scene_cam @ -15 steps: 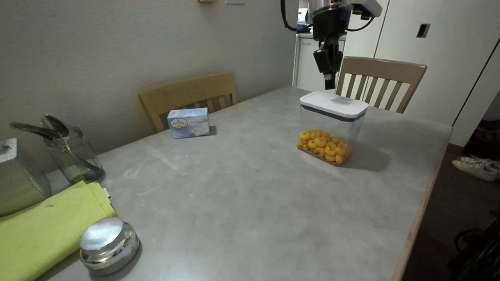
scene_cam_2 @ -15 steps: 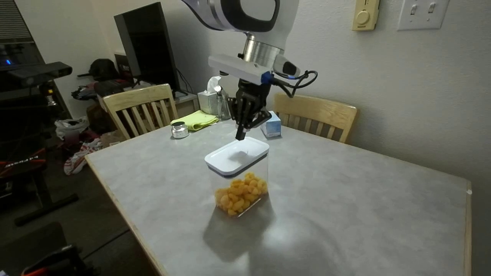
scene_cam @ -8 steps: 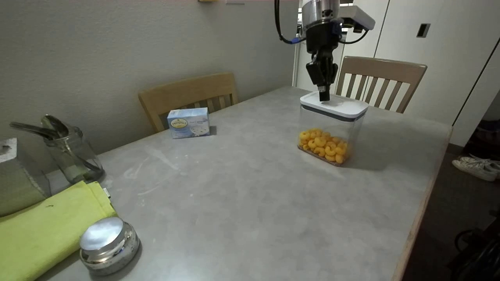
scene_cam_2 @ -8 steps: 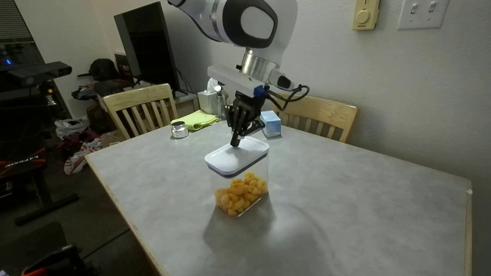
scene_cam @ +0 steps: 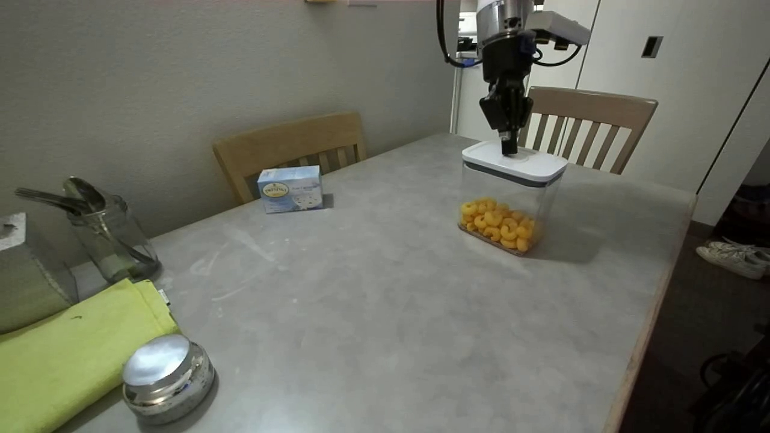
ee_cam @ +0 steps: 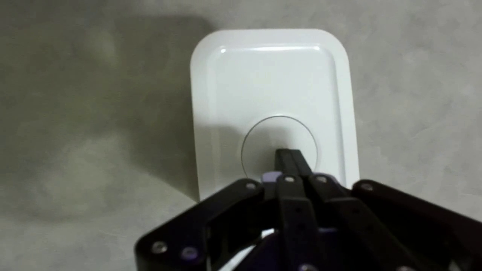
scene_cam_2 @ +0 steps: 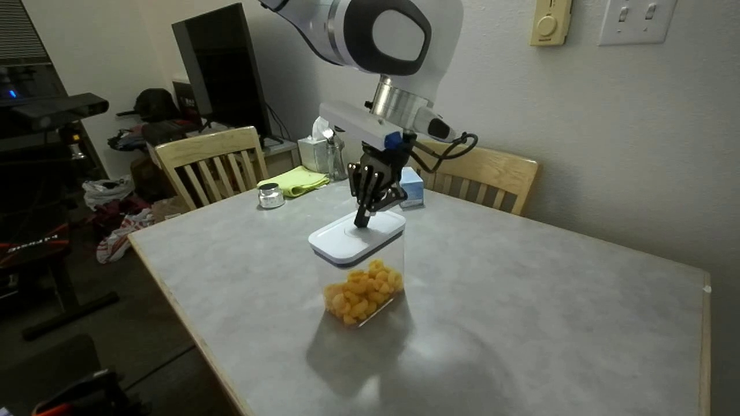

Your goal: Press down on the white lid then remove it from the top of food container and put it on the table

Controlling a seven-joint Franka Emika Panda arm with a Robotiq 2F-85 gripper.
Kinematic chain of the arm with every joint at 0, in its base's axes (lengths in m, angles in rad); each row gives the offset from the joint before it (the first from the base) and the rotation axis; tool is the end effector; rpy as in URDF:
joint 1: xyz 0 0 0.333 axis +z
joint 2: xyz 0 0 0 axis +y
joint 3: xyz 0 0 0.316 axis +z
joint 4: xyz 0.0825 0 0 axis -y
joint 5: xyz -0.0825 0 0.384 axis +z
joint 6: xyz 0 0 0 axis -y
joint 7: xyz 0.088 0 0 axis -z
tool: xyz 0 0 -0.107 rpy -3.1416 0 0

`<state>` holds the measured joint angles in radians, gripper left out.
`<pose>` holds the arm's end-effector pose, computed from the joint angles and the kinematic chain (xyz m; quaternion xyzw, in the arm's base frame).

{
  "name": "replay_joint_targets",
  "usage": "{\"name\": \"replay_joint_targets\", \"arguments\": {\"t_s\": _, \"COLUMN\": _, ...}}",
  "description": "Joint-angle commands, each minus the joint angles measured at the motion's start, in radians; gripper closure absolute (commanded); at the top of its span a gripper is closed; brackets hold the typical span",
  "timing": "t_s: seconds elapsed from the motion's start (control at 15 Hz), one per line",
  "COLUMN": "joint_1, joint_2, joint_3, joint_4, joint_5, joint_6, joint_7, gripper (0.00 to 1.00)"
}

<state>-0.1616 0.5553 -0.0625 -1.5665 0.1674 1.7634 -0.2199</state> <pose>0.6405 -0.1258 0.2974 -0.9819 0.0307 0.1592 0.0984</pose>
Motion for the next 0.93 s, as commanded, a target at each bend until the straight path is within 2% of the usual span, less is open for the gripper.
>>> {"name": "replay_joint_targets", "arguments": {"t_s": 0.0, "joint_1": -0.010, "joint_2": -0.022, "joint_3": 0.011, "joint_4": -0.031, "joint_5": 0.011, "joint_6": 0.007, "joint_7": 0.018, "gripper": 1.00}}
{"name": "replay_joint_targets", "arguments": {"t_s": 0.67, "joint_1": -0.047, "joint_2": 0.008, "joint_3": 0.016, "joint_4": -0.090, "joint_5": 0.127, "joint_6": 0.013, "joint_7": -0.006, "gripper": 1.00}}
{"name": "replay_joint_targets", "arguments": {"t_s": 0.87, "joint_1": -0.047, "joint_2": -0.031, "joint_3": -0.001, "joint_4": -0.077, "joint_5": 0.108, "joint_6": 0.010, "joint_7": 0.008, "gripper": 1.00}}
